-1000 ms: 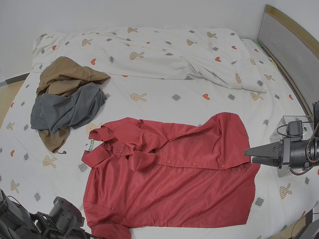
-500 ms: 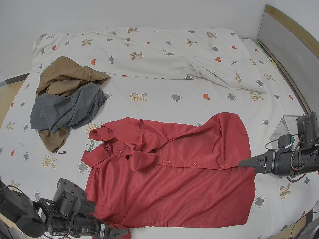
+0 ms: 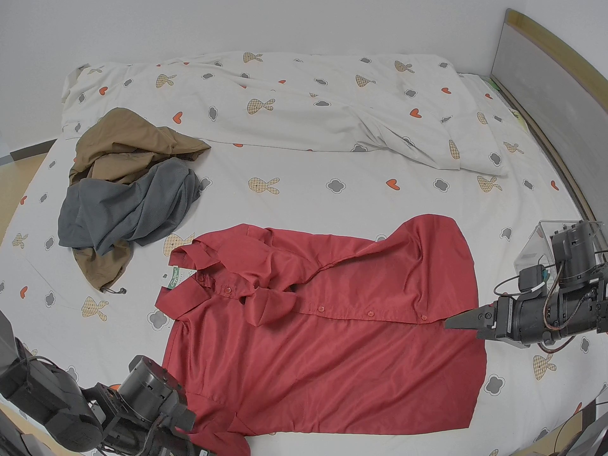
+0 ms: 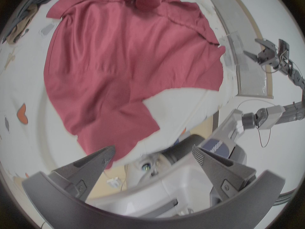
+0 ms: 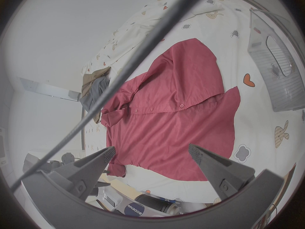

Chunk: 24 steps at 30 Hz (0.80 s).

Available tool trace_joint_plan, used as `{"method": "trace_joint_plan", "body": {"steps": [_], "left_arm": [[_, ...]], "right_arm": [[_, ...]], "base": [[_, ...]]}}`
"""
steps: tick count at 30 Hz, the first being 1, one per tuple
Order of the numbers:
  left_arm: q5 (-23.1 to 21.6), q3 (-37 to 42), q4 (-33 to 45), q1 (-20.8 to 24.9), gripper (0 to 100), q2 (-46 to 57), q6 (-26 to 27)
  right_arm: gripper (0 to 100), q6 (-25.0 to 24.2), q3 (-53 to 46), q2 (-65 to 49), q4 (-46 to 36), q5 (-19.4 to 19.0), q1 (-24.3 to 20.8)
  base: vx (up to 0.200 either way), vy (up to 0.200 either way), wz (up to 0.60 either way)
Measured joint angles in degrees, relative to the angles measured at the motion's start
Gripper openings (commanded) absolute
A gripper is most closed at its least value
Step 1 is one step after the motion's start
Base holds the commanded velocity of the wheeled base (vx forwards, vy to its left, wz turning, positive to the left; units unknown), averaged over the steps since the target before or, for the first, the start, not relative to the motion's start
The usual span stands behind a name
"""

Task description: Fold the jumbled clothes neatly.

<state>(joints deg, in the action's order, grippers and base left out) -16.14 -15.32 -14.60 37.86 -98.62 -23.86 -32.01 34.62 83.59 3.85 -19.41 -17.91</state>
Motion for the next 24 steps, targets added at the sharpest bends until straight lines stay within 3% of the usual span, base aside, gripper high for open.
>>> {"method": "trace_joint_plan", "body": {"steps": [6, 13, 18, 24], "left_arm": [[-2.8, -0.3, 10.6, 0.6, 100, 2.5, 1.5], [-3.3, -1.0, 10.9, 0.0, 100, 5.2, 3.2], [-3.3, -3.0, 10.9, -1.3, 100, 10.4, 3.2], [-5.7, -9.6, 11.0, -6.7, 100, 18.2, 3.1]], "right_arm": [[100, -0.1, 1.5, 0.5, 0.0, 0.0, -0.1], [100, 0.0, 2.9, 3.0, 0.0, 0.3, 0.7], [100, 1.7, 6.5, 7.3, 0.1, 0.4, 3.6], [100, 4.2, 13.3, 13.1, 0.1, -2.3, 6.5]], "base": [[0.0, 0.0, 0.0], [0.0, 0.0, 0.0], [0.0, 0.0, 0.0], [0.0, 0.0, 0.0]]}}
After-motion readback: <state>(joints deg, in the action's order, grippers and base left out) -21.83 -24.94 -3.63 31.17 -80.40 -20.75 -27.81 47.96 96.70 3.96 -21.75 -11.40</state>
